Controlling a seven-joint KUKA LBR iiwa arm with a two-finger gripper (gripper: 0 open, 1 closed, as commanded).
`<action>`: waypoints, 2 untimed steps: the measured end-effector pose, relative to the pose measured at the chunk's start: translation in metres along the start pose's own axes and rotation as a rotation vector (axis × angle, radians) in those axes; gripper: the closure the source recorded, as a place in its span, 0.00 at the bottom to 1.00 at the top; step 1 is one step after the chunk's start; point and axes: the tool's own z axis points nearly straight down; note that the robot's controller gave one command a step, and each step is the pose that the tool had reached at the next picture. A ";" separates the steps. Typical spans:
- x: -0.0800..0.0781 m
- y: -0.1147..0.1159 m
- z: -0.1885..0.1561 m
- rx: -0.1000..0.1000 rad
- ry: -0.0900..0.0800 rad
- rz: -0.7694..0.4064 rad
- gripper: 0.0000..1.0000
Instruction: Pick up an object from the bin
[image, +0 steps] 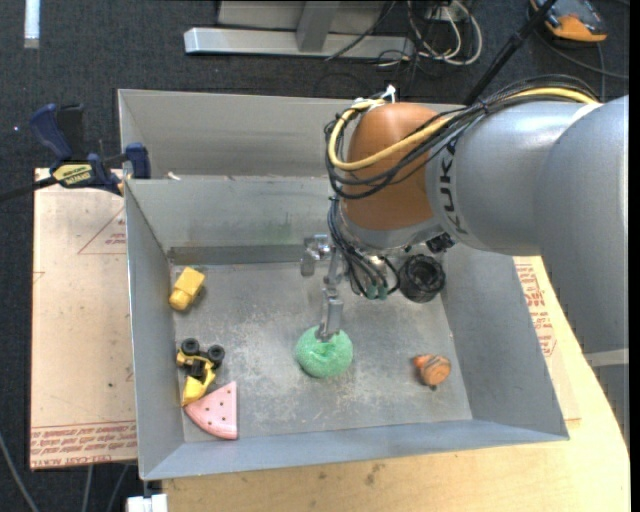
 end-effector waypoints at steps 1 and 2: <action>-0.002 0.000 -0.005 -0.001 -0.007 0.001 0.00; 0.052 -0.026 0.031 -0.001 -0.011 -0.028 0.00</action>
Offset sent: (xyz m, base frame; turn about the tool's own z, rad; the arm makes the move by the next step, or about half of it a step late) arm -0.0727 -0.0374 -0.0445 -0.0378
